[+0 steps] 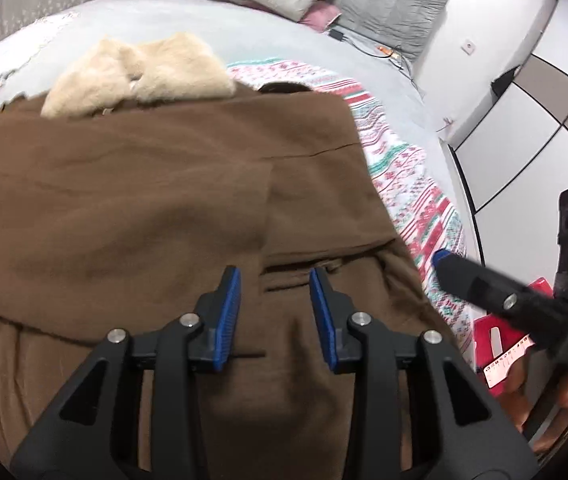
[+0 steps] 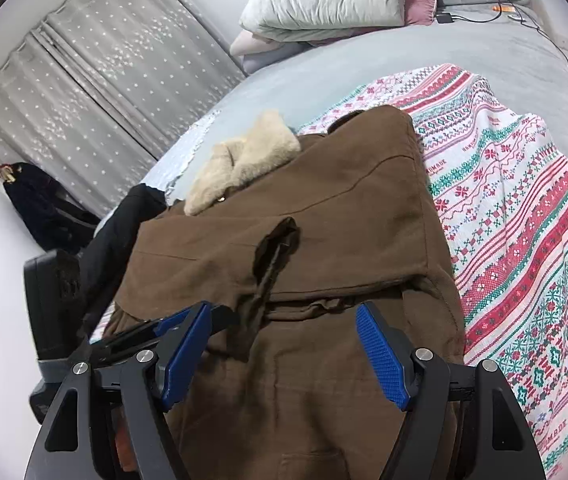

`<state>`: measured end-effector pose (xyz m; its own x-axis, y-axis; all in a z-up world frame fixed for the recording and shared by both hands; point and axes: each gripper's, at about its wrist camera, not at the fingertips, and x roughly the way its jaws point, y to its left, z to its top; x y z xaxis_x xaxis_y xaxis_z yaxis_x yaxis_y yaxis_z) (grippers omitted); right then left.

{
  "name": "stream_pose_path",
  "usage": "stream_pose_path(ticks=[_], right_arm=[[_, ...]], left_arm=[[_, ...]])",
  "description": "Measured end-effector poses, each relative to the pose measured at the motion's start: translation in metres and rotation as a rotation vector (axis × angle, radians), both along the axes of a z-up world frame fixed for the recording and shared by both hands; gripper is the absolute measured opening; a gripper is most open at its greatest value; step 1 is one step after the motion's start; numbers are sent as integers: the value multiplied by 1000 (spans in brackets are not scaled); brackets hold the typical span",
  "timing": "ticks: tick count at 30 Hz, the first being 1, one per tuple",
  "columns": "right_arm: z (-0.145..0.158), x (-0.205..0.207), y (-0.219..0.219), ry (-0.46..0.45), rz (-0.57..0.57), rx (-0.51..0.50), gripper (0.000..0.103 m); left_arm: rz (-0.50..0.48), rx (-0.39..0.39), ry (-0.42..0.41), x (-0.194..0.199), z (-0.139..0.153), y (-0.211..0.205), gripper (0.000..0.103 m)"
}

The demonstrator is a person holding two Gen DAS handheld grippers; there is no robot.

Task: Fold large clothes

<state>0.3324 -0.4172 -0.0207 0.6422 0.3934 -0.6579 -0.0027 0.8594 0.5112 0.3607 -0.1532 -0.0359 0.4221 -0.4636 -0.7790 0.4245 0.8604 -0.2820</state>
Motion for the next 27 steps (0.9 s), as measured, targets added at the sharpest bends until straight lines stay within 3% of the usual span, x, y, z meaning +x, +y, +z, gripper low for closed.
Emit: stream_pose_path(ticks=[2, 4, 6, 8, 9, 10, 11, 13, 15, 18, 20, 21, 24, 26, 27], right_arm=[[3, -1, -2, -12, -4, -3, 76], [3, 0, -6, -11, -17, -5, 76], [1, 2, -10, -6, -28, 14, 76], [1, 3, -14, -5, -39, 27, 76], [1, 3, -14, -7, -42, 31, 76], [2, 2, -15, -9, -46, 37, 76], [4, 2, -17, -13, -48, 43, 76], [6, 0, -18, -22, -51, 51, 76], [7, -1, -20, -27, -50, 54, 76], [6, 0, -24, -25, -64, 60, 76], [3, 1, -29, -19, -91, 83, 76], [2, 1, -32, -13, -109, 92, 76], [-2, 1, -37, 10, -127, 92, 76], [-4, 1, -35, 22, -115, 57, 76], [-7, 1, -30, 39, -97, 17, 76]], left_arm=[[26, 143, -69, 5, 2, -20, 53], [59, 276, -66, 18, -9, -37, 55], [101, 267, -29, 35, -20, -47, 53], [126, 288, -54, 45, -25, -58, 43], [130, 330, -75, 48, -28, -63, 18], [118, 363, -79, 53, -32, -69, 9], [129, 375, -68, 57, -34, -72, 8], [164, 349, -55, 63, -28, -70, 6], [198, 273, -93, 63, -9, -66, 5], [269, 47, -172, 67, 27, -50, 6], [317, -76, -161, 78, 28, -42, 6], [305, -82, -129, 83, 20, -44, 7], [227, 0, 41, 91, -14, -51, 7], [228, -35, 110, 81, -21, -35, 9], [226, -62, 122, 76, -18, -26, 17]])
